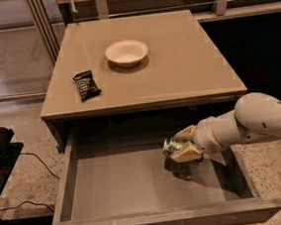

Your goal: Place green can into top drawer

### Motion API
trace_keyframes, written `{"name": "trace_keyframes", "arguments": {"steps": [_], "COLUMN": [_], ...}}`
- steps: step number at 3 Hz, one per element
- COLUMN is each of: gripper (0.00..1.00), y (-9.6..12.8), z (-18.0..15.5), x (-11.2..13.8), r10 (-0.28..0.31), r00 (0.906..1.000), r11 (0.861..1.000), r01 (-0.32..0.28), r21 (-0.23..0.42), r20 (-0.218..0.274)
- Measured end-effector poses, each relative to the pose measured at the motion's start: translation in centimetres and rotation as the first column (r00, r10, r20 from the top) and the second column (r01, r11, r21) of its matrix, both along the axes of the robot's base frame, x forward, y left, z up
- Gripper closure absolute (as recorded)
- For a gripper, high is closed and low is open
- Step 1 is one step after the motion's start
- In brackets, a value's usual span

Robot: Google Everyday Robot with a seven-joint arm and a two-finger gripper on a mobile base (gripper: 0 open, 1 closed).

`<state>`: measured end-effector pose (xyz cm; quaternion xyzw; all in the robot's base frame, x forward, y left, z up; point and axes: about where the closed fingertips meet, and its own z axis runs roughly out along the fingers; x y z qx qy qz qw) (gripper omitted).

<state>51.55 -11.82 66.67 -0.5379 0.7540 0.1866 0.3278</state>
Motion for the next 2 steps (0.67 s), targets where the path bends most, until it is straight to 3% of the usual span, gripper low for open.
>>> {"name": "trace_keyframes", "arguments": {"steps": [1,2], "gripper": [1.0,1.0], "y": [0.4,0.7], "z": [-1.9,-3.7], "x": [-0.5,-0.7], "r10": [-0.006,-0.029], "r00": [0.9992,0.9974], "r11": [1.0,0.999], "r01": [0.006,0.031], "r21": [-0.005,0.035], "r20": [-0.04,-0.066]}}
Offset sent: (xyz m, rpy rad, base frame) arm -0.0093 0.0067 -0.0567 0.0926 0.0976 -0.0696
